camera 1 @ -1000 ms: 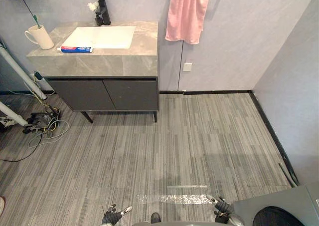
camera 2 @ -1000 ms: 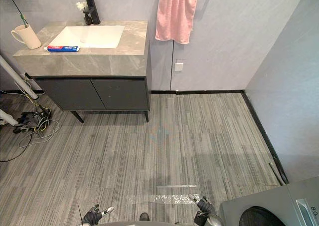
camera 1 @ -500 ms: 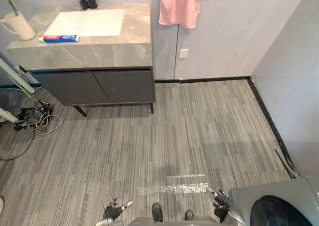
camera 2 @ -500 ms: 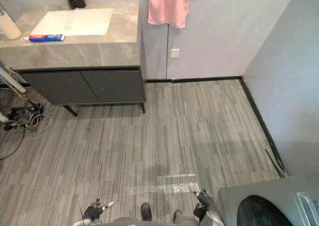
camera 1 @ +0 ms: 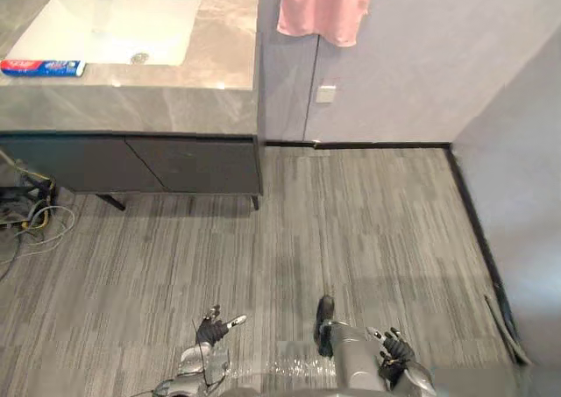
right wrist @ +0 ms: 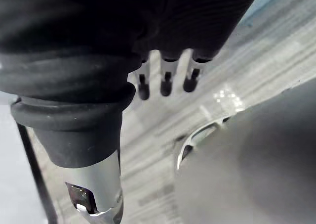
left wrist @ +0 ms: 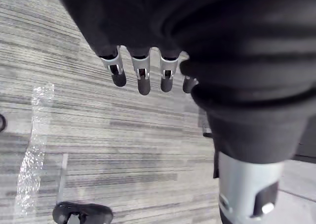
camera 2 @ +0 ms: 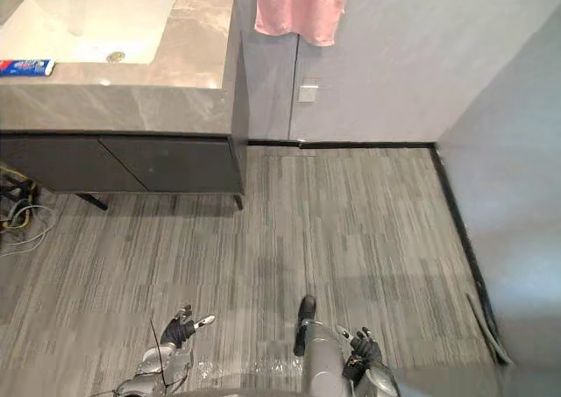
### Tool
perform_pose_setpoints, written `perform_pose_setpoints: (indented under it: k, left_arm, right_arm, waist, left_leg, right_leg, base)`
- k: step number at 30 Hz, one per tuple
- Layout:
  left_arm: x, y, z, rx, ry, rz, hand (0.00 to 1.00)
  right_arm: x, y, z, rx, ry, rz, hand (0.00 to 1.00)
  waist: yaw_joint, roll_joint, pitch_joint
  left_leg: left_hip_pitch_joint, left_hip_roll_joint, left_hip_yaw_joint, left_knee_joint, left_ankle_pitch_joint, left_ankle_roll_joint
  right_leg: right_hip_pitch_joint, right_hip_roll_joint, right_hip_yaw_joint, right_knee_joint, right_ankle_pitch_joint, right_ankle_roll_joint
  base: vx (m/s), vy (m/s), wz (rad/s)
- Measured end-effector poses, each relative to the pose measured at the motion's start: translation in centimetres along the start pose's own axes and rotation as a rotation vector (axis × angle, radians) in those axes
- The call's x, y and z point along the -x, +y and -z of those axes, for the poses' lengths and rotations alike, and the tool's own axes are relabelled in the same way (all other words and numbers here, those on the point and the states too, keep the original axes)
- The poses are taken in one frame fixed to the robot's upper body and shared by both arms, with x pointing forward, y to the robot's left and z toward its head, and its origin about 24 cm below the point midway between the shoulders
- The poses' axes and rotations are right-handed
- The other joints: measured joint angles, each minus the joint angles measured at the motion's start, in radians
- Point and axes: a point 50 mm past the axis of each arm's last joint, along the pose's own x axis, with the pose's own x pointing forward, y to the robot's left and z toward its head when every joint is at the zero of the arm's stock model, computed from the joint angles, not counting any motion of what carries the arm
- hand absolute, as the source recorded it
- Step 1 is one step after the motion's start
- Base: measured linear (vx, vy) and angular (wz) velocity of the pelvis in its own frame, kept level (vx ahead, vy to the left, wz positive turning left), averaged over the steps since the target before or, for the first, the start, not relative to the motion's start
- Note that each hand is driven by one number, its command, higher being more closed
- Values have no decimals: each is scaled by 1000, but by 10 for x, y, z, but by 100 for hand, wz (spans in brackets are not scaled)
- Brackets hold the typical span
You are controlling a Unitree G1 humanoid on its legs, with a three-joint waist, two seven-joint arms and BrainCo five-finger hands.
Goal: Organize washtable
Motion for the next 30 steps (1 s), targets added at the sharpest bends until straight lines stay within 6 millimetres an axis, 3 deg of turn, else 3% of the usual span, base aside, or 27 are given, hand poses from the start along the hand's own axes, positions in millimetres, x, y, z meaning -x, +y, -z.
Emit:
perform_pose_setpoints:
  k: [1,3,5,6,9,10,11,12,13,15,17,18,19,20,21,23,26,30]
  left_arm:
    - [2,0,6,26,16,-6,0]
    - [2,0,3,45,2,-1,0]
    - [2,2,-2,89,-27,-14,0]
    - [2,3,-3,97,-35,-16,0]
    - [3,7,-2,142,-42,-41,0]
    - [3,8,-2,159,-43,-47,0]
    - [6,8,6,178,-24,-58,0]
    - [7,10,10,190,-13,-67,0]
    - [7,9,9,204,-11,-72,0]
    - [6,18,3,225,-46,-100,0]
    - [7,24,5,225,-44,-116,0]
    - [10,33,17,307,27,-178,0]
    - [12,37,24,327,63,-205,0]
    - [19,45,37,293,102,-219,0]
    - [26,50,49,275,133,-229,0]
    - [32,54,58,271,158,-246,0]
    - [35,55,63,264,175,-251,0]
    - [41,62,72,240,212,-279,0]
  right_arm:
    - [0,1,-1,8,-1,-6,0]
    - [-1,1,-3,5,-7,-7,0]
    - [-3,0,-8,9,-20,-4,0]
    - [-3,-1,-11,10,-27,-2,0]
    - [-5,0,-16,6,-41,-4,0]
    - [-5,-2,-16,6,-42,-8,0]
    - [-4,-9,-14,15,-39,5,0]
    - [-3,-9,-12,13,-29,6,0]
    - [-2,-3,-5,3,-9,-4,0]
    - [2,-1,8,2,26,-9,0]
    - [2,3,11,-5,32,-17,0]
    - [3,7,13,-8,36,-26,0]
    - [3,10,13,-5,38,-38,0]
    - [4,14,15,8,43,-62,0]
    - [5,13,18,27,50,-66,0]
    - [6,11,21,37,58,-60,0]
    - [8,3,23,42,60,-42,0]
    - [7,-4,18,49,43,-29,0]
  waist:
    - [8,2,2]
    - [30,-10,10]
    - [51,-29,21]
    - [54,-27,21]
    - [83,-33,25]
    - [97,-27,21]
    - [106,6,4]
    - [105,15,-1]
    - [92,-13,-10]
    - [108,-67,-17]
    - [113,-85,-17]
    - [104,-85,-17]
    - [101,-85,-16]
    - [103,-87,-17]
    - [105,-87,-18]
    - [104,-81,-22]
    - [101,-62,-17]
    - [96,-40,-16]
  left_leg:
    - [-25,20,-2,90,13,-2]
    - [-86,22,-17,269,-59,11]
    - [-182,-28,-24,310,-148,18]
    - [-217,-45,-35,296,-164,27]
    - [-352,-160,-140,6,-184,23]
    - [-353,-193,-211,-216,-155,-8]
    - [-356,-174,-274,-402,-40,-30]
    - [-359,-175,-267,-373,26,27]
    - [-360,-199,-258,-345,-15,40]
    - [-337,-228,-201,-343,-71,72]
    - [-266,-238,-152,-372,-101,92]
    - [-199,-245,-136,-409,-115,105]
    - [-168,-245,-127,-428,-120,112]
    - [-109,-246,-110,-458,-126,119]
    - [-55,-248,-103,-488,-133,118]
    - [-8,-246,-113,-525,-136,113]
    - [24,-226,-177,-535,-162,87]
    - [68,-167,-242,-491,-245,17]
  right_leg:
    - [44,19,16,-20,-9,-7]
    - [170,45,71,-80,-19,-22]
    - [302,43,157,-147,-27,-34]
    - [322,40,174,-154,-32,-37]
    - [402,-5,249,-166,-80,1]
    - [432,-19,264,-169,-128,36]
    - [461,0,278,-181,-191,90]
    - [480,-7,289,-182,-217,114]
    - [483,-38,293,-171,-225,117]
    - [435,-87,330,-54,-226,116]
    - [364,-106,368,142,-213,132]
    - [302,-111,387,311,-176,202]
    - [272,-112,384,392,-179,234]
    - [222,-119,363,490,-206,253]
    - [191,-147,278,511,-233,241]
    - [142,-182,164,450,-259,231]
    - [59,-199,150,277,-257,246]
    - [0,-203,233,42,-129,268]
  base:
    - [861,-295,-79]
    - [590,-178,-72]
    - [606,-57,-75]
    - [594,50,-89]
    - [437,172,-98]
    - [504,292,-104]
    - [536,335,-100]
    - [456,317,-55]
    - [383,258,-15]
    - [460,243,-30]
    - [423,232,-55]
    - [394,215,-47]
    - [462,204,-40]
    - [457,150,-28]
    - [377,119,-23]
    - [310,21,8]
    - [335,-124,53]
    - [270,-310,62]
